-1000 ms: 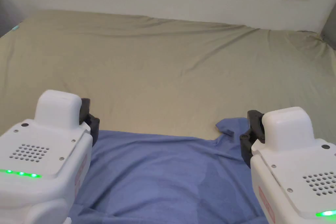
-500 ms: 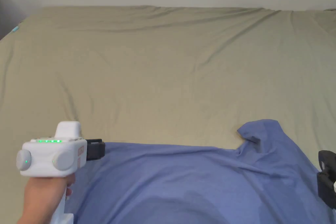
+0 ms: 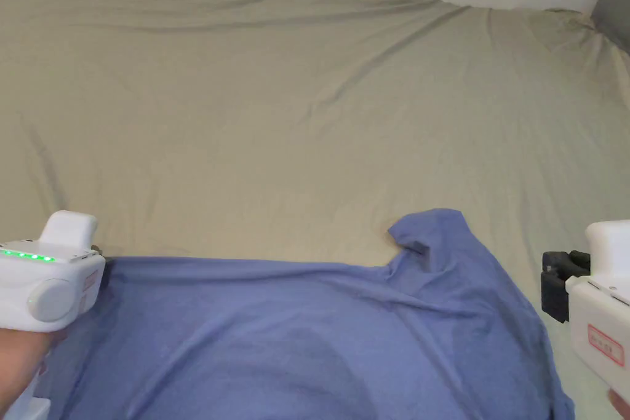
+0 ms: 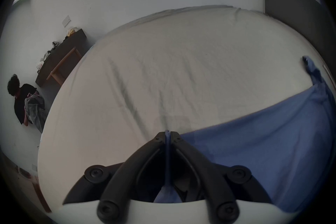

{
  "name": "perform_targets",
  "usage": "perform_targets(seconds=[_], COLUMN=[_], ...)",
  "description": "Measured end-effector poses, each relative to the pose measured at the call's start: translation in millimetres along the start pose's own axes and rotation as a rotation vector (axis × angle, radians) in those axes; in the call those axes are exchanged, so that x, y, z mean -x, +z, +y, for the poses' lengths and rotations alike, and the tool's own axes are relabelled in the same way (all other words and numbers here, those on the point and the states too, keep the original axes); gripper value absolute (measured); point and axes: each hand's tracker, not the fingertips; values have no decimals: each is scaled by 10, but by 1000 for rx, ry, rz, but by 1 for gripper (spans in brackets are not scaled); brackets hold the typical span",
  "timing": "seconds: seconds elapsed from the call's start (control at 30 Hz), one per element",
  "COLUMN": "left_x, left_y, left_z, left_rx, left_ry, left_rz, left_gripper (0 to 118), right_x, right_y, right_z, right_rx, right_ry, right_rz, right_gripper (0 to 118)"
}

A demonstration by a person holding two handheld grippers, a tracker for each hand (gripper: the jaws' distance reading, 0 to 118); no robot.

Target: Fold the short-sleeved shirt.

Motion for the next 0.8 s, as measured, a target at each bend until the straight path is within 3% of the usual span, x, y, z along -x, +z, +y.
perform_targets(seconds=[0.03, 0.07, 0.1, 0.13, 0.17, 0.2, 0.37, 0.43, 0.47, 0.53, 0.57, 0.6, 0.63, 0.67, 0.73, 0.8], left_x=[18, 28, 37, 94, 106, 111, 143, 158, 159, 158, 154, 153, 153, 154, 162, 163], left_y=[134, 277, 412, 547, 692, 816, 1189, 1204, 1211, 1174, 1157, 1143, 1126, 1094, 1058, 1062], left_z=[22, 41, 56, 90, 101, 100, 33, -3, -29, -71, -98, -119, -145, -162, -210, -231], left_rx=[-31, -53, -83, -119, -142, -164, -207, -206, -205, -192, -187, -183, -178, -172, -156, -148], left_ry=[5, 5, 13, 31, 44, 49, 28, 22, 22, 9, -1, -6, -5, 0, 19, 25], left_rz=[-2, -1, -5, -21, -36, -42, -40, -42, -43, -38, -31, -29, -28, -29, -34, -28], left_gripper=[0, 0, 0, 0, 0, 0, 0, 0, 0, 0, 0, 0, 0, 0, 0, 0], right_x=[-40, -91, -130, -169, -206, -263, -426, -450, -428, -375, -337, -296, -237, -187, -112, -147], right_y=[-90, -213, -359, -543, -758, -946, -1730, -1853, -1852, -1839, -1806, -1762, -1724, -1699, -1654, -1573], right_z=[41, 70, 96, 113, 96, 53, -240, -339, -370, -406, -404, -393, -363, -350, -337, -272], right_rx=[18, 42, 91, 158, 214, 245, 451, 484, 476, 465, 447, 443, 429, 414, 390, 401], right_ry=[-15, -28, -33, -28, -39, -55, -79, -98, -95, -85, -101, -92, -49, 17, 94, 91], right_rz=[16, 30, 49, 43, 74, 85, 18, 15, 23, 35, 99, 81, 84, 107, 64, 80], right_gripper=[4, 15, 41, 90, 112, 117, 117, 113, 106, 76, 67, 55, 18, 1, 1, 1])
